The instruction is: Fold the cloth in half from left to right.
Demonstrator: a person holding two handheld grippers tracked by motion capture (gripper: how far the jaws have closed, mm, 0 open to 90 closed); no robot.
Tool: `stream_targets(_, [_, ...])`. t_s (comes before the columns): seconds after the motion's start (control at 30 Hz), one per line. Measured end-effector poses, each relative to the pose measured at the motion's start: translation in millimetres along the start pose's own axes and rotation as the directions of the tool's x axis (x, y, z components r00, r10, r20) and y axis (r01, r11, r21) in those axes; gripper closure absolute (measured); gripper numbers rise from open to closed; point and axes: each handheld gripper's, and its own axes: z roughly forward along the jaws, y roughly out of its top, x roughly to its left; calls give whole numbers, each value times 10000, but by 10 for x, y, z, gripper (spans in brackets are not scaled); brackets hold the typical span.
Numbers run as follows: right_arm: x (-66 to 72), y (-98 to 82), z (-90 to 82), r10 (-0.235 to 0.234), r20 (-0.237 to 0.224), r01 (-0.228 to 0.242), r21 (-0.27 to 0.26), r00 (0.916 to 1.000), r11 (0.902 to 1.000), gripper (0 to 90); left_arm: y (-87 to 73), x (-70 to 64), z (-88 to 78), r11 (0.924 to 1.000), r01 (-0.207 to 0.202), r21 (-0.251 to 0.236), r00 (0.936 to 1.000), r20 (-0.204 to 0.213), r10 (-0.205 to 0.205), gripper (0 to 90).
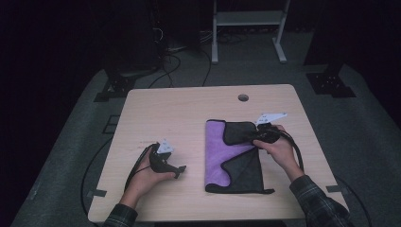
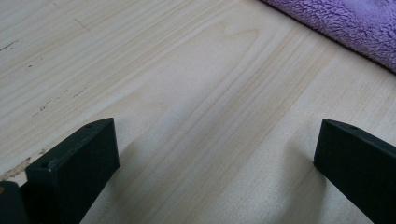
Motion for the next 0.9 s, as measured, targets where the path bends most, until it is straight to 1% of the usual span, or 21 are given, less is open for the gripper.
stream_targets(0.1, [38, 37, 75, -128, -69, 129, 51, 9999, 9999, 710, 0, 0, 0, 10000, 0, -2, 10000, -1, 0, 0])
stream_targets(0.17, [66, 72, 133, -162, -219, 162, 10, 9996, 9999, 710, 0, 0, 0, 10000, -1, -2, 10000, -2, 1, 0])
stream_targets(0.27, [102, 106, 217, -282, -334, 285, 101, 9990, 9995, 708, 0, 1, -1, 10000, -25, 18, 10000, -2, 25, 0])
stream_targets(0.4, [148, 132, 367, -377, -423, 388, 244, 9984, 9989, 702, 0, 1, -1, 10000, -23, 19, 10000, -2, 23, 0])
stream_targets(0.43, [165, 131, 434, -418, -475, 435, 359, 9980, 9984, 699, 0, 1, -1, 10000, -23, 18, 10000, -2, 23, 0])
stream_targets(0.47, [165, 131, 434, -418, -475, 435, 359, 9980, 9984, 699, 0, 1, -1, 10000, -24, 18, 10000, -2, 24, 0])
stream_targets(0.57, [182, 112, 516, -520, -457, 545, 565, 9976, 9969, 696, 0, 1, -1, 10000, -26, 18, 10000, -5, 26, 0])
stream_targets(0.6, [185, 105, 543, -569, -386, 593, 660, 9976, 9961, 694, 0, 1, -1, 10000, -24, 17, 10000, -2, 24, 0])
stream_targets(0.67, [183, 95, 575, -534, -403, 562, 722, 9978, 9958, 694, 0, 1, -1, 10000, -23, 18, 10000, -2, 23, 0])
stream_targets(0.8, [190, 71, 662, -641, -392, 674, 890, 9972, 9937, 693, 0, 1, -1, 10000, -25, 18, 10000, -4, 25, 0])
stream_targets(0.9, [204, 42, 720, -924, -160, 936, 1137, 9956, 9891, 703, 0, 1, -1, 10000, -27, 15, 10000, -6, 27, 0])
